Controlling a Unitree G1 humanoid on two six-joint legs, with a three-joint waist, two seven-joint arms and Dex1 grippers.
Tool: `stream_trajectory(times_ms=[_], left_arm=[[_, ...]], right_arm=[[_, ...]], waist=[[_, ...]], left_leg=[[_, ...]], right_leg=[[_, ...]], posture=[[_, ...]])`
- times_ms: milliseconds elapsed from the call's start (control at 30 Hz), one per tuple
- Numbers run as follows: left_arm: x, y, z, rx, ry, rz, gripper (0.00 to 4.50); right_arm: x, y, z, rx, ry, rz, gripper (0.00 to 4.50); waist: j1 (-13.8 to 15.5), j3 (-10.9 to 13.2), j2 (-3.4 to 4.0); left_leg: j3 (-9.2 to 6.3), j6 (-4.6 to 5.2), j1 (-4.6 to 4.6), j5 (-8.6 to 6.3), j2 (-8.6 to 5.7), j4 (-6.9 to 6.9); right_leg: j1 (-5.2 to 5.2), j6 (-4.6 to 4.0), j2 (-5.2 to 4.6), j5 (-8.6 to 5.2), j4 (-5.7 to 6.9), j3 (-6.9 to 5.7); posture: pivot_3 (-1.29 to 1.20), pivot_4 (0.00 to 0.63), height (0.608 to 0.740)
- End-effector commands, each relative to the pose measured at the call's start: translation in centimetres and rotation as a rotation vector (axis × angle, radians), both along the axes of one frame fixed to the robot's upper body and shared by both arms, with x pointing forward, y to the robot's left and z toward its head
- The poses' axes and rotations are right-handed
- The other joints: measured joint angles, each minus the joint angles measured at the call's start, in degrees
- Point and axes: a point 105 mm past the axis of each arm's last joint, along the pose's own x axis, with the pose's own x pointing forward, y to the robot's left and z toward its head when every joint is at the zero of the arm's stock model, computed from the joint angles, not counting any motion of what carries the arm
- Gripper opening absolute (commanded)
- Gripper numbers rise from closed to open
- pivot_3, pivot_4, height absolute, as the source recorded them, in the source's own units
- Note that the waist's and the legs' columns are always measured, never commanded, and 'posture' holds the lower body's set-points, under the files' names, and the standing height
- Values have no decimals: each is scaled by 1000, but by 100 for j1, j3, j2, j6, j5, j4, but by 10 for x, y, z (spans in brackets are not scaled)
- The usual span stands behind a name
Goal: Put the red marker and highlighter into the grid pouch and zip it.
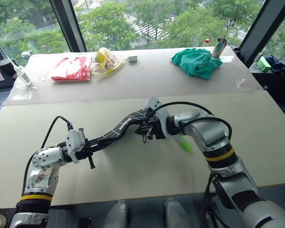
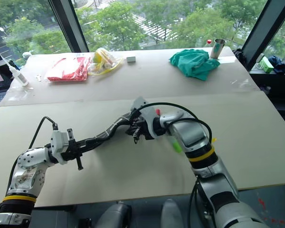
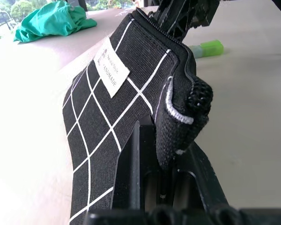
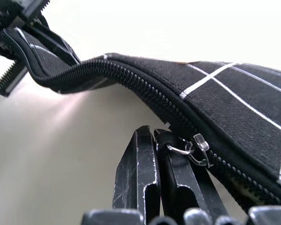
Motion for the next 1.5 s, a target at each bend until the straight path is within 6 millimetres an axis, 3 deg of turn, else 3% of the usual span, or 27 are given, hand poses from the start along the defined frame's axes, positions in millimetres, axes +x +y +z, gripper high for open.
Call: stream_trajectory(times_ms=[33, 200, 500, 633, 800, 1367, 1500], left_arm=[[0, -1, 10, 4, -35, -11, 0], [-4, -1, 9, 5, -29, -14, 0], [-3, 0, 10, 5, -33, 2, 0], [-1, -1, 10, 2, -39, 6, 0], [0, 0, 9, 0, -44, 12, 0], [1, -2, 8, -5, -49, 7, 0], [2, -1, 8, -4, -51, 10, 0]], right_arm=[[-22, 20, 13, 62, 21, 78, 85], [-20, 22, 11, 69, 8, 69, 85], [10, -10, 5, 2, -61, -39, 3028], [13, -38, 17, 22, -72, -66, 3028], [2, -59, 9, 6, -57, -94, 3028], [-12, -34, 2, 143, 44, -165, 3028], [-10, -33, 4, 149, 20, -173, 2069]], waist=[[-4, 0, 0], [-14, 0, 0], [-12, 0, 0], [-2, 0, 0], [9, 0, 0], [2, 0, 0], [1, 0, 0]], left_leg=[[0, 0, 0, 0, 1, 0], [0, 0, 0, 0, 0, 0], [2, 1, 0, 0, -1, 0], [3, 1, -1, 0, 0, 0], [2, 4, -2, -2, 2, 0], [5, 3, -2, -2, 0, 1], [5, 4, -2, -2, 0, 1]], right_leg=[[-1, 0, 0, 0, 2, 0], [-5, 0, 0, 0, 10, 1], [-4, 0, 0, 0, 10, 1], [-4, 0, 0, 0, 8, 1], [2, 0, 1, 0, -2, -3], [2, 0, 0, 0, 0, 1], [1, 0, 0, 0, 1, 1]], posture=[[0, 150, 740], [0, 150, 740], [0, 150, 740], [0, 150, 740], [0, 150, 740], [0, 150, 740], [0, 150, 740]])
